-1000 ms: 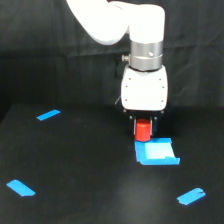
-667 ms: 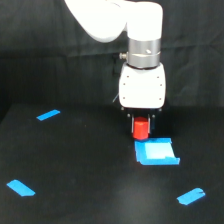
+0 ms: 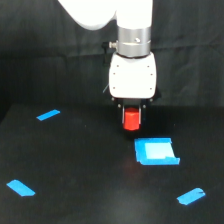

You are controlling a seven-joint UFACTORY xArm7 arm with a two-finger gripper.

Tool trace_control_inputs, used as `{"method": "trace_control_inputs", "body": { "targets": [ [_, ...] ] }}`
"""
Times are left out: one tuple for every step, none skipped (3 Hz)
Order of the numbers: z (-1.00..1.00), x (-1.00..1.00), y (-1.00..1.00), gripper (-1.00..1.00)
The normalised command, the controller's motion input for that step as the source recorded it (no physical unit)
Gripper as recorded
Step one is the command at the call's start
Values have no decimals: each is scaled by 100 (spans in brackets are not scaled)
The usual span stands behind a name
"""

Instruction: Pick up the red object from the table

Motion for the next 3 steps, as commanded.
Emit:
{"method": "trace_control_inputs", "body": {
  "targets": [
    [100, -15, 2, -100],
    [100, 3, 7, -100],
    [100, 4, 10, -100]
  ]
}}
